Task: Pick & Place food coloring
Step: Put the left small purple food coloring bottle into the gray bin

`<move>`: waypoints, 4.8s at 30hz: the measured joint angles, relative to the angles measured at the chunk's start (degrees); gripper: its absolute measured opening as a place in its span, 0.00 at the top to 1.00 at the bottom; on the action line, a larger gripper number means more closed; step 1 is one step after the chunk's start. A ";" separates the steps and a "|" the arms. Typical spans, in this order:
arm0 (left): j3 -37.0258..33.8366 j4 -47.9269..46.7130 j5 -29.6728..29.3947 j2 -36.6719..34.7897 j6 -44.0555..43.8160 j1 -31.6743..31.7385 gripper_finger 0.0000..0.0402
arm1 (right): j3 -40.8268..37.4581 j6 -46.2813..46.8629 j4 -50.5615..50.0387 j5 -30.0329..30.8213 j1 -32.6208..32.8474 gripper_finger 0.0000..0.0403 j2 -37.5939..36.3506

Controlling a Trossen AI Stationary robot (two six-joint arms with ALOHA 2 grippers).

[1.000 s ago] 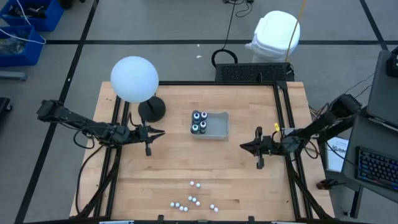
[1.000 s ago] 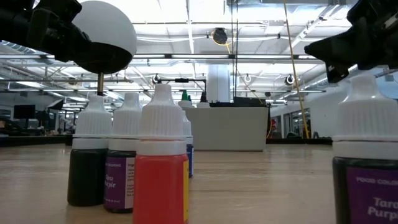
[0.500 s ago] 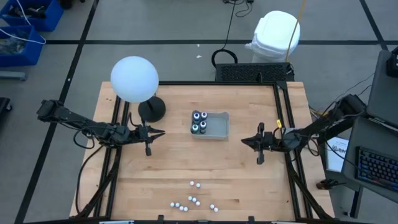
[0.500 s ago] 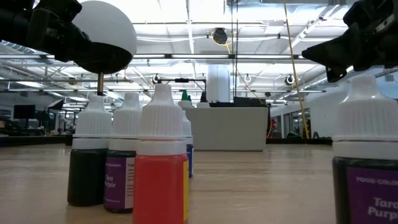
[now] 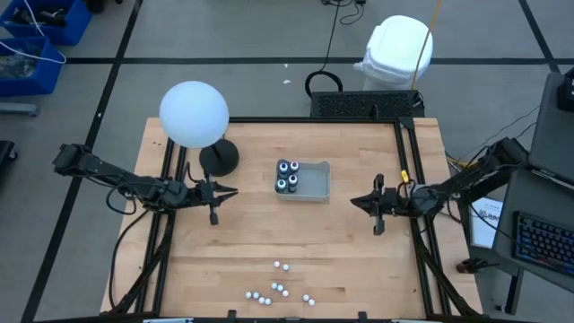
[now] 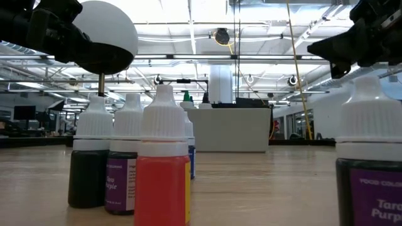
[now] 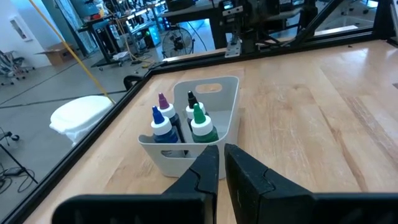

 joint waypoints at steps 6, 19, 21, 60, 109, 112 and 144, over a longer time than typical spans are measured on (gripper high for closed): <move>0.00 0.00 -0.01 0.00 0.00 0.00 0.91 | 0.00 -0.53 -3.22 -2.90 -0.40 1.00 -4.81; 0.00 -0.18 -0.03 0.00 0.02 0.01 0.91 | 0.00 -0.52 -12.76 -2.68 -3.84 1.00 -15.39; 0.00 -0.72 -0.05 0.00 0.04 0.01 0.91 | 0.00 0.04 -14.45 -2.69 -3.91 1.00 -16.31; -0.02 -0.82 -0.33 0.00 0.22 0.00 0.91 | -0.04 -5.32 -36.40 -27.93 -3.85 1.00 -39.72; 20.64 30.00 -23.86 47.74 -4.83 -36.70 0.99 | -0.04 -9.93 -32.01 -20.98 -3.82 1.00 -39.70; 22.97 30.06 -24.77 51.15 -7.72 -37.75 0.98 | -0.04 -9.98 -31.98 -20.98 -3.84 1.00 -39.70; 28.39 29.22 -21.81 71.10 -29.97 -41.70 0.74 | -0.04 -10.00 -30.91 -21.00 -3.85 1.00 -39.70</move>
